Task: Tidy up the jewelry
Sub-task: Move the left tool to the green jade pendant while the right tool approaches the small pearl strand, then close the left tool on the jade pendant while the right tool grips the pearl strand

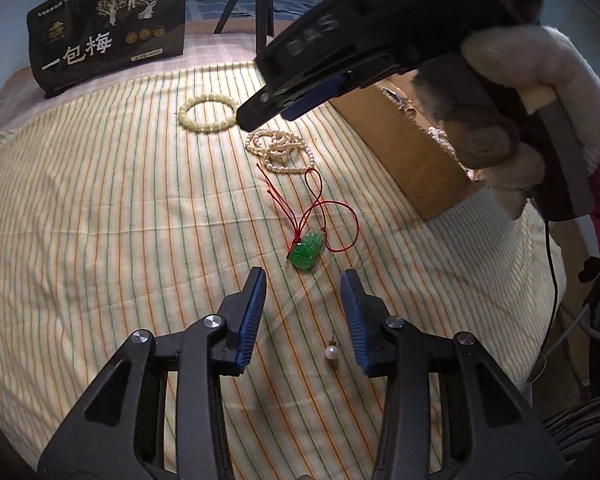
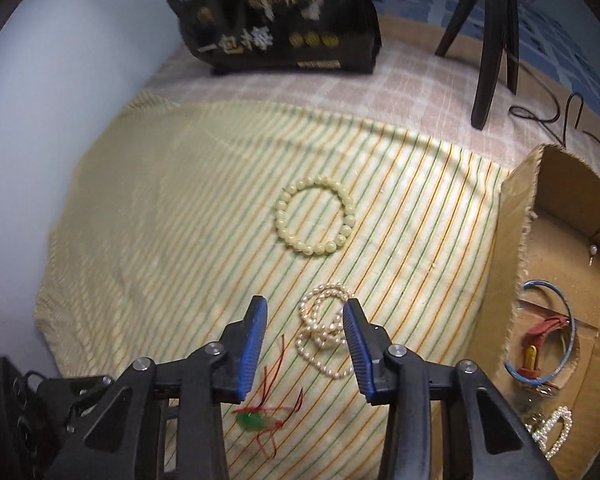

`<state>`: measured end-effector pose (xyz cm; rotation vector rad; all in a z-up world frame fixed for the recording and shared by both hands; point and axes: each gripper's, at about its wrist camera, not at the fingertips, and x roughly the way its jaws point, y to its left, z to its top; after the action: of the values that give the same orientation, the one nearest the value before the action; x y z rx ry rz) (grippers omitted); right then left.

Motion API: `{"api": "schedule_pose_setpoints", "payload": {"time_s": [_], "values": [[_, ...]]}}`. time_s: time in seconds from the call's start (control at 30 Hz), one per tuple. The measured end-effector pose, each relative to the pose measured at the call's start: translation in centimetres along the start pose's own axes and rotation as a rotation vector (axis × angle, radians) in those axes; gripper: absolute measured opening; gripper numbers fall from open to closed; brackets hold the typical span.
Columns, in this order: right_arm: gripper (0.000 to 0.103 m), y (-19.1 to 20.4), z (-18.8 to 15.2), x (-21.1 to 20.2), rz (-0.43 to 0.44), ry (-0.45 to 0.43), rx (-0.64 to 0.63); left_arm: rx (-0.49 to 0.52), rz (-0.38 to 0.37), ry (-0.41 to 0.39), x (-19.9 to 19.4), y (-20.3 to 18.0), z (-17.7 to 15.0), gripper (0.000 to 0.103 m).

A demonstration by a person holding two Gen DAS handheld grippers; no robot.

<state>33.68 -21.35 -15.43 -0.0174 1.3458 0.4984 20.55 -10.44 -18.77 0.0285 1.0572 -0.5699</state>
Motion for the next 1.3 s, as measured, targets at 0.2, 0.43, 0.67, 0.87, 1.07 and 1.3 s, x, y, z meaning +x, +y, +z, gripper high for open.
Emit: {"api": "schedule_pose_setpoints", "payload": {"time_s": [0.2, 0.43, 0.67, 0.87, 1.07, 1.3], "values": [[0.041, 0.0, 0.4, 1.8, -0.054, 0.029, -0.007, 0.030, 0.014, 0.002, 0.7, -0.3, 0.0, 0.039], [0.041, -0.5, 0.7, 2.7, -0.088, 0.053, 0.007, 0.041, 0.027, 0.008, 1.6, -0.2, 0.1, 0.031], [0.041, -0.1, 0.3, 3.2, -0.112, 0.072, -0.017, 0.081, 0.053, 0.004, 2.3, -1.0, 0.6, 0.031], [0.039, -0.4, 0.1, 3.2, -0.127, 0.073, -0.020, 0.155, 0.106, -0.001, 3.1, -2.4, 0.5, 0.030], [0.030, 0.2, 0.2, 3.6, -0.143, 0.059, -0.017, 0.209, 0.149, -0.013, 4.1, -3.6, 0.9, 0.017], [0.012, -0.2, -0.2, 3.4, -0.126, 0.040, -0.003, 0.196, 0.148, -0.031, 3.4, -4.4, 0.2, 0.016]]}}
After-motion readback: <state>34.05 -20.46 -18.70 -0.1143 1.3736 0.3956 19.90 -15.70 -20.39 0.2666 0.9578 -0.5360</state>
